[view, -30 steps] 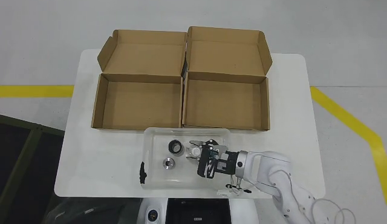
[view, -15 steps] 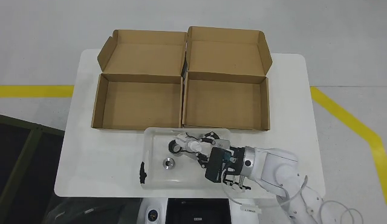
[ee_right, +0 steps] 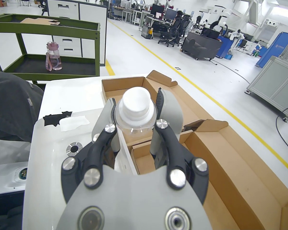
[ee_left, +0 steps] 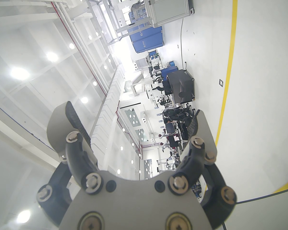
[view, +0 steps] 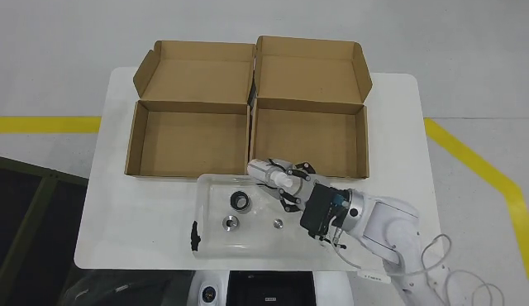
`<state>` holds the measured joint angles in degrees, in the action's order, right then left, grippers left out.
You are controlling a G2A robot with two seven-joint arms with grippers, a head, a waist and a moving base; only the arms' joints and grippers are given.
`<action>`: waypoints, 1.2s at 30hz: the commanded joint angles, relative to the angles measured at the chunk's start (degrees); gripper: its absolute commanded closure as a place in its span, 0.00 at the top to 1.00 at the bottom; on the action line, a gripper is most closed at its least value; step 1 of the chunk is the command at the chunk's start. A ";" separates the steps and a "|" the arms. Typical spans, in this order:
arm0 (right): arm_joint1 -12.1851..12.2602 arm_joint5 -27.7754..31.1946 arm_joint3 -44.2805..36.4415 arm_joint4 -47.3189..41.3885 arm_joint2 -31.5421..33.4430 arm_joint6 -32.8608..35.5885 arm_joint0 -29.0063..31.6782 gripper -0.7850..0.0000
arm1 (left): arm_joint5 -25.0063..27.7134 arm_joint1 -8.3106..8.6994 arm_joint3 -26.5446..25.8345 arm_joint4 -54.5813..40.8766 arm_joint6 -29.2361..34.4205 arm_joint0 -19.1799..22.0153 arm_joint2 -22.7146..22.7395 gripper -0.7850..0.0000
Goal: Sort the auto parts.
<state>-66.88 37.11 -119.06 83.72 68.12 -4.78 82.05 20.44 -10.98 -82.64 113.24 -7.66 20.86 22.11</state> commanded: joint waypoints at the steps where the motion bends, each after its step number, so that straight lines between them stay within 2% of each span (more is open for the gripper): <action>1: 0.04 -0.42 0.15 -0.30 0.27 -0.11 -0.02 0.00 | 0.00 0.00 0.00 0.00 0.00 0.00 0.00 1.00; 12: -0.01 -2.70 2.33 -2.16 0.57 1.03 -1.83 0.00 | 0.00 0.00 0.00 0.00 0.00 0.00 0.00 1.00; 19: -0.19 -4.52 4.67 -3.47 0.43 4.45 -4.31 0.00 | 0.00 0.00 0.00 0.00 0.00 0.00 0.00 1.00; 27: -0.70 -5.89 9.21 -6.19 -0.97 10.32 -9.38 0.00 | 0.00 0.00 0.00 0.00 0.00 0.00 0.00 1.00; 36: -1.65 -5.56 17.80 -8.13 -4.56 14.83 -16.97 0.00 | 0.00 0.00 0.00 0.00 0.00 0.00 0.00 1.00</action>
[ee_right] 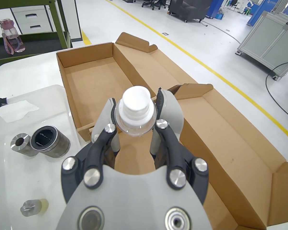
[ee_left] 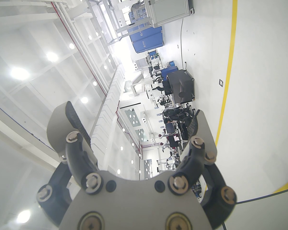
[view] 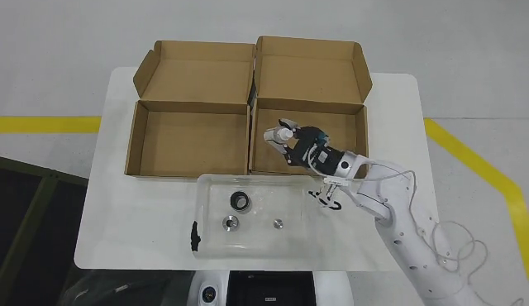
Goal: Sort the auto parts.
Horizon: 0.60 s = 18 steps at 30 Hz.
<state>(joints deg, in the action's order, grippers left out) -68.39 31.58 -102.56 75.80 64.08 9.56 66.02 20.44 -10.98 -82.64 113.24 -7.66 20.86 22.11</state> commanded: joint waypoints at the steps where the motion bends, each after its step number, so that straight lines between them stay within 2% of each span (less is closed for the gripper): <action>1: -0.27 -0.12 2.44 -0.46 -0.99 0.87 -1.73 0.00 | 0.00 0.00 0.00 0.00 0.00 0.00 0.00 1.00; 18: -2.68 0.07 18.13 -3.17 -8.31 6.37 -12.57 0.00 | 0.00 0.00 0.00 0.00 0.00 0.00 0.00 1.00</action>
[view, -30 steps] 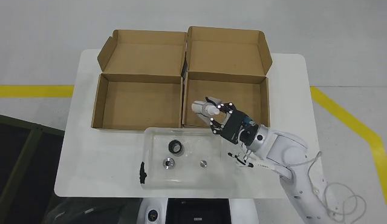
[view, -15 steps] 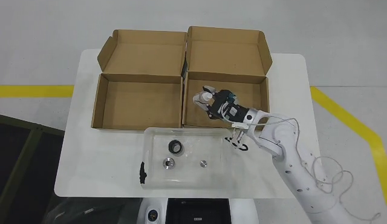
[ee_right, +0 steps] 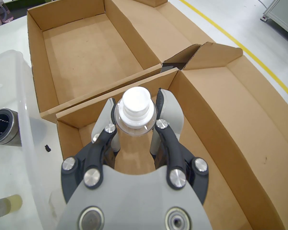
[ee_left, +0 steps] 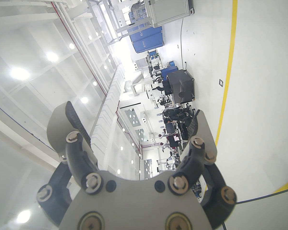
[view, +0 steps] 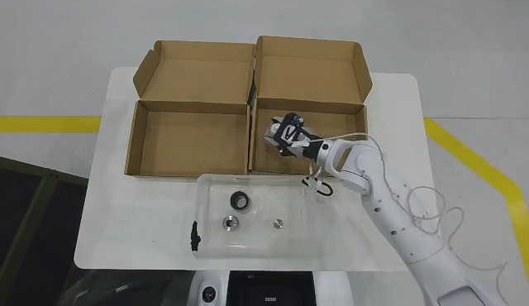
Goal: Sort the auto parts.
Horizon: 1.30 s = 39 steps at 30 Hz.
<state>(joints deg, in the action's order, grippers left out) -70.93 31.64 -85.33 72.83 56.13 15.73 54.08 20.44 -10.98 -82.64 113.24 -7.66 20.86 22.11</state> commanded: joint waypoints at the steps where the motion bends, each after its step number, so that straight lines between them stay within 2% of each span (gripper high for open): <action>1: -0.29 -0.05 1.65 -0.34 -0.64 0.34 -1.15 0.00 | 0.00 0.00 0.00 0.00 0.00 0.00 0.00 1.00; 6: -0.91 -0.49 4.95 -0.92 -1.89 0.86 -3.08 0.00 | 0.00 0.00 0.00 0.00 0.00 0.00 0.00 1.00; 9: -1.24 -0.76 6.24 -1.72 -2.48 1.09 -3.64 0.41 | 0.00 0.00 0.00 0.00 0.00 0.00 0.00 1.00; 10: -1.36 -0.90 6.62 -2.50 -2.57 1.35 -3.75 0.49 | 0.00 0.00 0.00 0.00 0.00 0.00 0.00 1.00; 11: -1.47 -1.00 6.91 -3.33 -2.65 1.68 -3.86 1.00 | 0.00 0.00 0.00 0.00 0.00 0.00 0.00 1.00; 15: -1.82 -1.05 6.55 -5.43 -2.98 2.69 -4.31 1.00 | 0.00 0.00 0.00 0.00 0.00 0.00 0.00 1.00; 17: -1.85 0.78 5.13 -6.18 -3.20 3.89 -4.60 1.00 | 0.00 0.00 0.00 0.00 0.00 0.00 0.00 1.00; 25: -1.03 -0.20 -2.30 -4.61 0.62 5.60 -4.19 1.00 | 0.00 0.00 0.00 0.00 0.00 0.00 0.00 1.00; 28: -0.64 1.88 -4.97 -5.16 1.85 7.06 -3.76 1.00 | 0.00 0.00 0.00 0.00 0.00 0.00 0.00 1.00; 34: 0.19 5.31 -12.14 -7.52 3.87 10.95 -1.24 1.00 | 0.00 0.00 0.00 0.00 0.00 0.00 0.00 1.00; 39: 1.22 7.27 -19.54 -6.21 5.80 14.34 2.94 1.00 | 0.00 0.00 0.00 0.00 0.00 0.00 0.00 1.00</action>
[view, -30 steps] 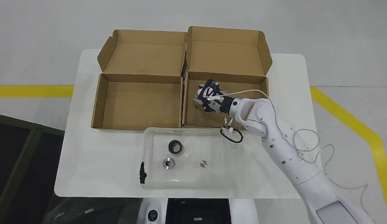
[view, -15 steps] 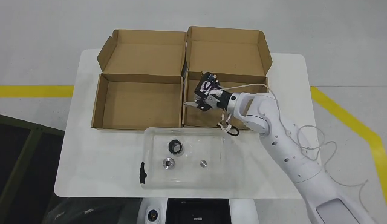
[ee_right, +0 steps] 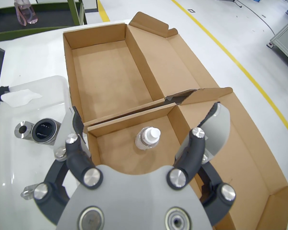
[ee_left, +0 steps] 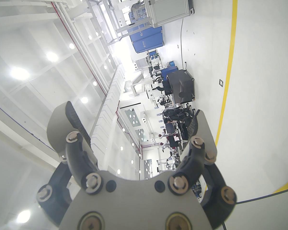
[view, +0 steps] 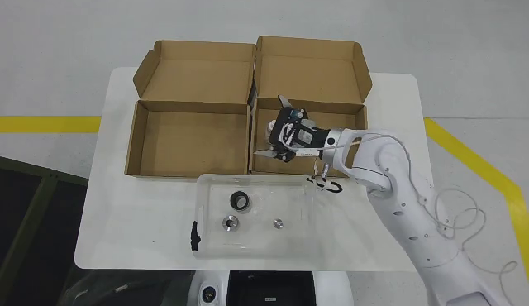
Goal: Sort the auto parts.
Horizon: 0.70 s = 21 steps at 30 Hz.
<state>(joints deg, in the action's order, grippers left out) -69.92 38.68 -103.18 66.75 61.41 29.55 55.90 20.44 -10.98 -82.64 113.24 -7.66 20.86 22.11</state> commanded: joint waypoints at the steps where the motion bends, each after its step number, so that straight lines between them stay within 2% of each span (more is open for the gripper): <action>1: 0.41 0.40 -3.20 -0.19 0.93 0.94 2.18 1.00 | 0.00 0.00 0.00 0.00 0.00 0.00 0.00 1.00; 9: 2.05 3.25 -13.07 0.37 3.84 5.12 11.16 1.00 | 0.00 0.00 0.00 0.00 0.00 0.00 0.00 1.00; 16: 3.21 4.57 -17.34 1.96 5.09 5.45 19.22 1.00 | 0.00 0.00 0.00 0.00 0.00 0.00 0.00 1.00; 21: 3.95 6.14 -20.09 6.13 5.56 5.88 22.65 1.00 | 0.00 0.00 0.00 0.00 0.00 0.00 0.00 1.00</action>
<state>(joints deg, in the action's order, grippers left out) -66.13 44.42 -122.67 71.64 66.91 35.18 77.99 20.44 -10.98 -82.64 113.24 -7.66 20.86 22.11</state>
